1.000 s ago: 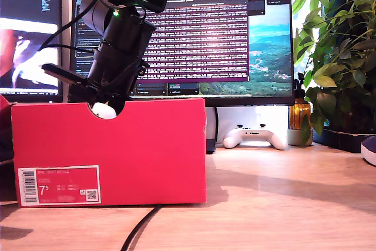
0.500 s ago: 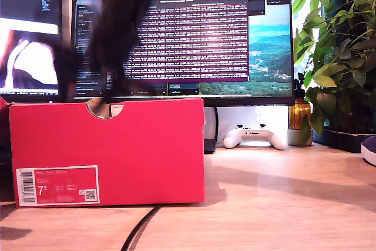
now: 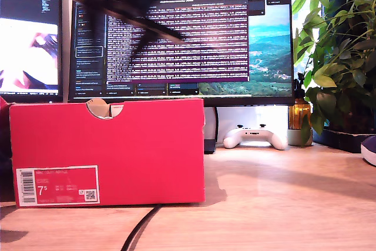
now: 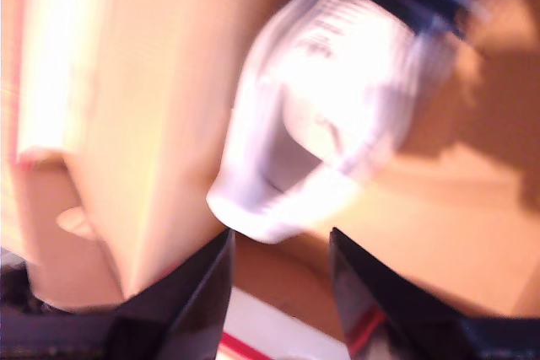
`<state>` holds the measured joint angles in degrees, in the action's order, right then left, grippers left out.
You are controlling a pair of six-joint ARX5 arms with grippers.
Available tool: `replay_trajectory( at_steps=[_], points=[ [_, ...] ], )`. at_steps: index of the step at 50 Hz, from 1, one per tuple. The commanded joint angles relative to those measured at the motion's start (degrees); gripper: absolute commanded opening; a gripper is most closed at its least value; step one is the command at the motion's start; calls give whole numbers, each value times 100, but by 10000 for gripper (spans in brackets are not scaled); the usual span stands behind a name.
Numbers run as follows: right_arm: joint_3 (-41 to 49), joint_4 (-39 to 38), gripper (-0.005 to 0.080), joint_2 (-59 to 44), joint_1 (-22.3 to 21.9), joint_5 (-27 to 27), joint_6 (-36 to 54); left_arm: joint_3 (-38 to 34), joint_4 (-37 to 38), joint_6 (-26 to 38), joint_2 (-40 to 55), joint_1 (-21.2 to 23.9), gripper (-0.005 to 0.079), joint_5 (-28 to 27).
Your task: Pack the blue shoes by picking the first shoe and placing it inside the red shoebox, left side, then picking and rotating the second shoe and placing it in the shoebox
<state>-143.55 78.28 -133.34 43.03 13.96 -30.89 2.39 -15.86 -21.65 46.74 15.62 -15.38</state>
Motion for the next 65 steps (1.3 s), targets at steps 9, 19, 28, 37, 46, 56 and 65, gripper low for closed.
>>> replay_trajectory(
  at_steps=[9, 19, 28, 37, 46, 56, 65],
  points=[
    [-20, -20, 322, -50, -490, -629, -590, -131, 4, 66, 17, 15, -21, -22],
    [-20, -20, 322, -50, -750, -1655, -2264, -131, 4, 66, 17, 15, -21, -20],
    [-20, -4, 322, -26, -925, -1766, -2785, -131, 4, 66, 17, 15, -21, -20],
    [-13, 15, 322, 133, -1047, -2055, -2758, -131, 4, 66, 17, 15, -21, -20],
    [7, 35, 324, 208, -1239, -2107, -2765, -131, 4, 66, 17, 15, -21, -20],
    [387, 37, 451, 361, -1379, -2205, -2870, -131, 4, 66, 17, 15, -21, -20],
    [1036, 37, 451, 619, -1517, -2253, -3115, -131, 4, 66, 17, 15, -21, -20]
  ],
)
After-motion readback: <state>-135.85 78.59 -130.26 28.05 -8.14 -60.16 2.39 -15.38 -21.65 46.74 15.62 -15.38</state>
